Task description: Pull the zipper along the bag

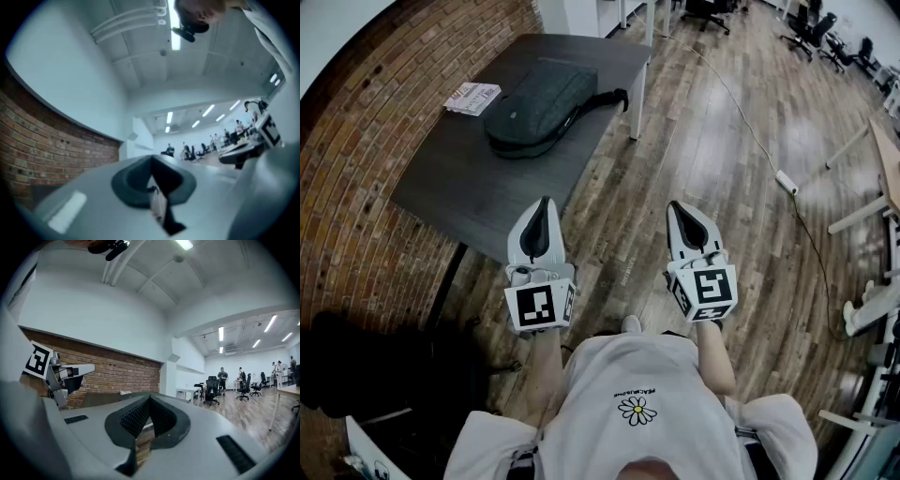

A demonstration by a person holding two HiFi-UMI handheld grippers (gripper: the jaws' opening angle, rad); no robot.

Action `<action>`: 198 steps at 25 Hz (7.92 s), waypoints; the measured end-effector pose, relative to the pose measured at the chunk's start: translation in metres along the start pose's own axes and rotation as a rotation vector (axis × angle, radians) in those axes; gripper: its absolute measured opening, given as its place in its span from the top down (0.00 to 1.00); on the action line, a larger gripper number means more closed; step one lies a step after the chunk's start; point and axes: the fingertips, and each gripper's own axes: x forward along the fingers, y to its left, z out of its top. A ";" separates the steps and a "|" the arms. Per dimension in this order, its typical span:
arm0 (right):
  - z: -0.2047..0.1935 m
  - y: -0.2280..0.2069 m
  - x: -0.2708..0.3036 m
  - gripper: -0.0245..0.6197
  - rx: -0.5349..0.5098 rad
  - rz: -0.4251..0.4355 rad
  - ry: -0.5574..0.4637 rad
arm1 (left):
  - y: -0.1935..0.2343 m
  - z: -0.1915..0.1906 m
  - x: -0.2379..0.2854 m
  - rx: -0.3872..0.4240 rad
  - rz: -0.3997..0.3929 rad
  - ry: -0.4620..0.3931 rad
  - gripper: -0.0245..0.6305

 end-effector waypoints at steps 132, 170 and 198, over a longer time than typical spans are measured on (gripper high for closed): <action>-0.227 0.011 0.533 0.94 0.005 0.879 0.736 | 0.176 -0.341 0.419 0.059 -0.372 0.807 0.96; -0.228 0.100 0.435 0.95 -0.426 1.083 0.763 | 0.249 -0.323 0.332 0.295 -0.375 0.936 0.96; -0.239 -0.169 0.603 0.95 -0.602 0.573 0.792 | 0.089 -0.317 0.471 0.166 -0.601 0.726 0.96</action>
